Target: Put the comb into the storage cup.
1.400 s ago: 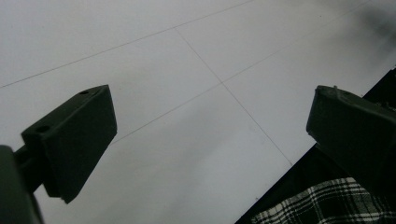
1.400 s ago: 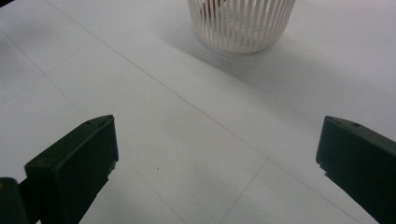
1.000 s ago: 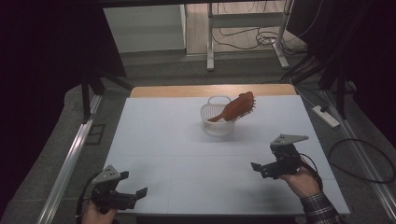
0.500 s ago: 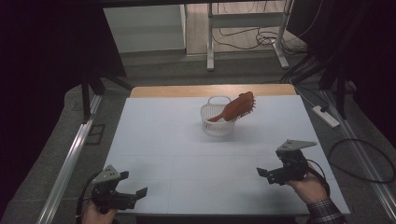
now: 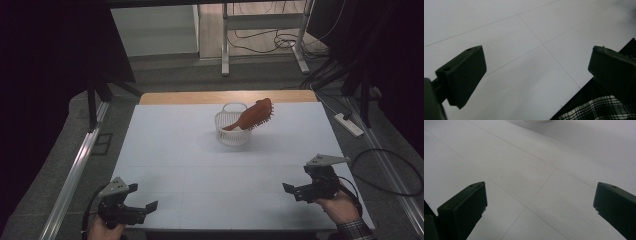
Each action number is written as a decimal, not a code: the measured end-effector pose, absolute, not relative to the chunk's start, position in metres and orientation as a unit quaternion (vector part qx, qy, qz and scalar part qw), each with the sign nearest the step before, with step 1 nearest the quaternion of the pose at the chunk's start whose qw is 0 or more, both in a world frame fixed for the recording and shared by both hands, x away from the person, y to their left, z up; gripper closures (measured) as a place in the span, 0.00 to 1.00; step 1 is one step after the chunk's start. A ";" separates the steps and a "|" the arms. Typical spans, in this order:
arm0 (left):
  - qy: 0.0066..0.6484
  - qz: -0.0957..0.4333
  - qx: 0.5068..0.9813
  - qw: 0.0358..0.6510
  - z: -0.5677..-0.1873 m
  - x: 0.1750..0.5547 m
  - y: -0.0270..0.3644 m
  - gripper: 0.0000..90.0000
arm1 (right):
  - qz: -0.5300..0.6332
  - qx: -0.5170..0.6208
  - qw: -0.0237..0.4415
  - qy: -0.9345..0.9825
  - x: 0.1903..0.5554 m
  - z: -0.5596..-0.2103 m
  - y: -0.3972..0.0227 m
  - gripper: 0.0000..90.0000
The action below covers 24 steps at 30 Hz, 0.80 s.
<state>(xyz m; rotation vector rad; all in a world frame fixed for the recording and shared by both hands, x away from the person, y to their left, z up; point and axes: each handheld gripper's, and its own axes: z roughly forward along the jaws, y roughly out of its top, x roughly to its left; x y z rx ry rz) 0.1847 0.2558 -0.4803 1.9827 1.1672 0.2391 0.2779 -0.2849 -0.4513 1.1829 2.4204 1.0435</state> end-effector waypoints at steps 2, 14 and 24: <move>0.462 0.095 0.785 0.403 -0.480 0.185 0.256 0.02 | 0.357 0.408 0.126 0.831 0.277 -0.452 -0.286 0.00; 0.462 0.095 0.785 0.402 -0.480 0.185 0.256 0.02 | 0.347 0.422 0.136 0.826 0.267 -0.455 -0.300 0.00; 0.462 0.095 0.784 0.402 -0.480 0.185 0.256 0.02 | 0.350 0.433 0.141 0.818 0.258 -0.455 -0.309 0.00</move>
